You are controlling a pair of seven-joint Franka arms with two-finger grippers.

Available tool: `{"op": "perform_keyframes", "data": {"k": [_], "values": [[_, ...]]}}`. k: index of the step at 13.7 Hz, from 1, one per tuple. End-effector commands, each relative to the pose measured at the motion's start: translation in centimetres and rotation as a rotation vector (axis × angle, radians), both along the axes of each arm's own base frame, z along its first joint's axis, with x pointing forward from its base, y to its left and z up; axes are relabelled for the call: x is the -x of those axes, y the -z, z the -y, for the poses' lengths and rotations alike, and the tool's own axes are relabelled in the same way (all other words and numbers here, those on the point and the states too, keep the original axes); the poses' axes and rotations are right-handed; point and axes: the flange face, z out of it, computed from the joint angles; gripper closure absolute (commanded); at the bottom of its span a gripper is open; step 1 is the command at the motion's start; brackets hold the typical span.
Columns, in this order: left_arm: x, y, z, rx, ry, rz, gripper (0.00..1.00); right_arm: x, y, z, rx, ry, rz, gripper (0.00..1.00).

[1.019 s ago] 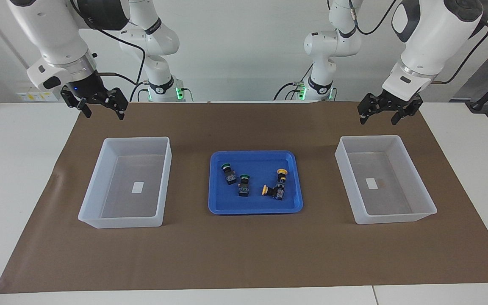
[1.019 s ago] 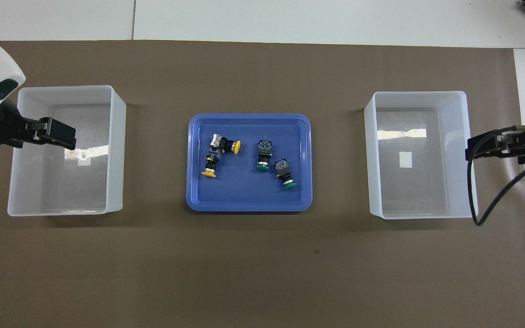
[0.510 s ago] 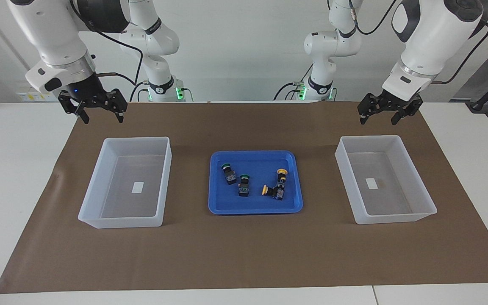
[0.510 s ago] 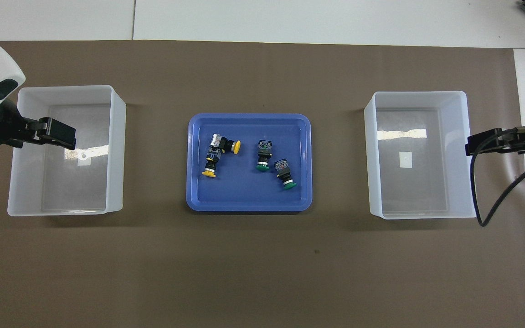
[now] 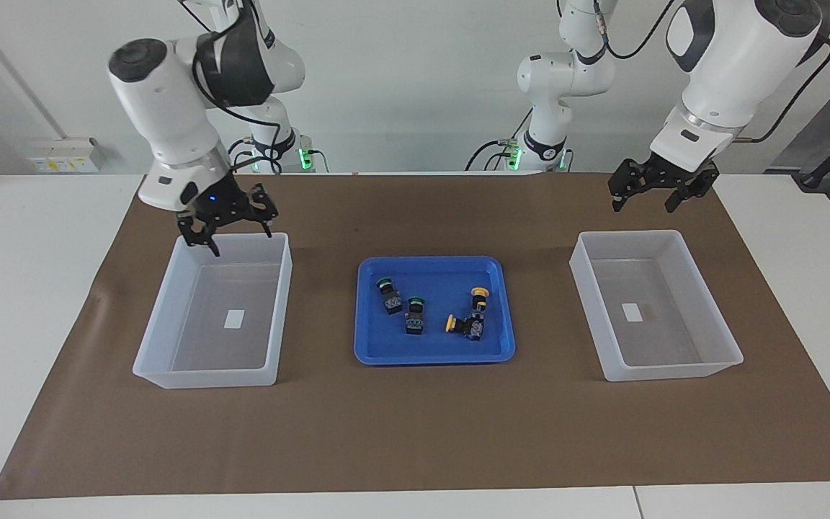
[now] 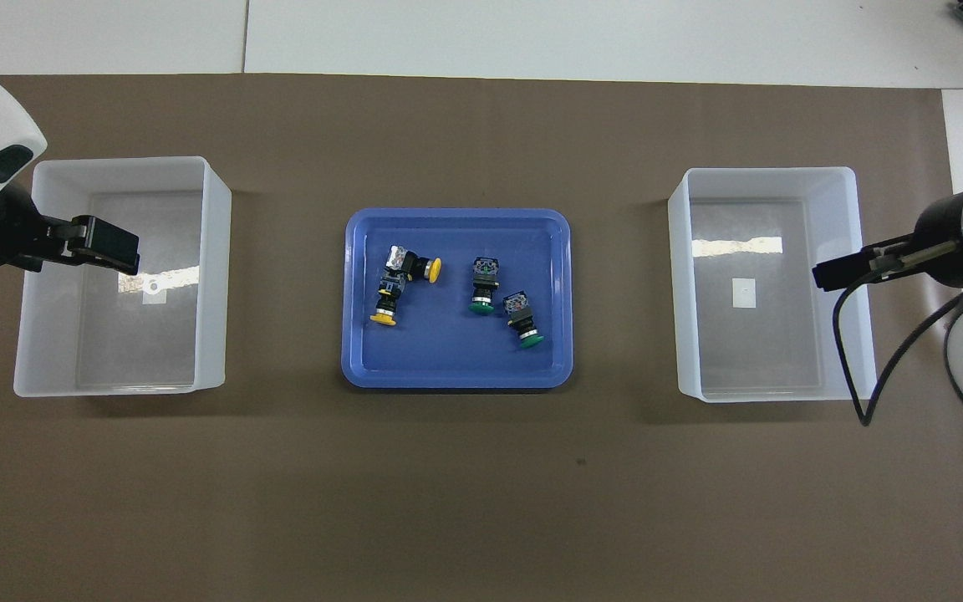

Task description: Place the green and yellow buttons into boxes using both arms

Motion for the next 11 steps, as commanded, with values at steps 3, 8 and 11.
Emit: {"op": "perform_keyframes", "data": {"k": [3,8,11], "values": [[0.8,-0.2,-0.3,0.006,0.005,0.009,0.00,-0.7,8.4,-10.6,-0.016,-0.165,0.032,0.00],[1.2,-0.6,0.8,0.008,0.026,0.021,0.00,1.3,13.4,-16.0,-0.022,-0.248,0.079,0.00],[3.0,2.0,4.8,0.012,0.091,0.065,0.00,2.1,15.0,-16.9,-0.025,-0.269,0.100,0.00]]}}
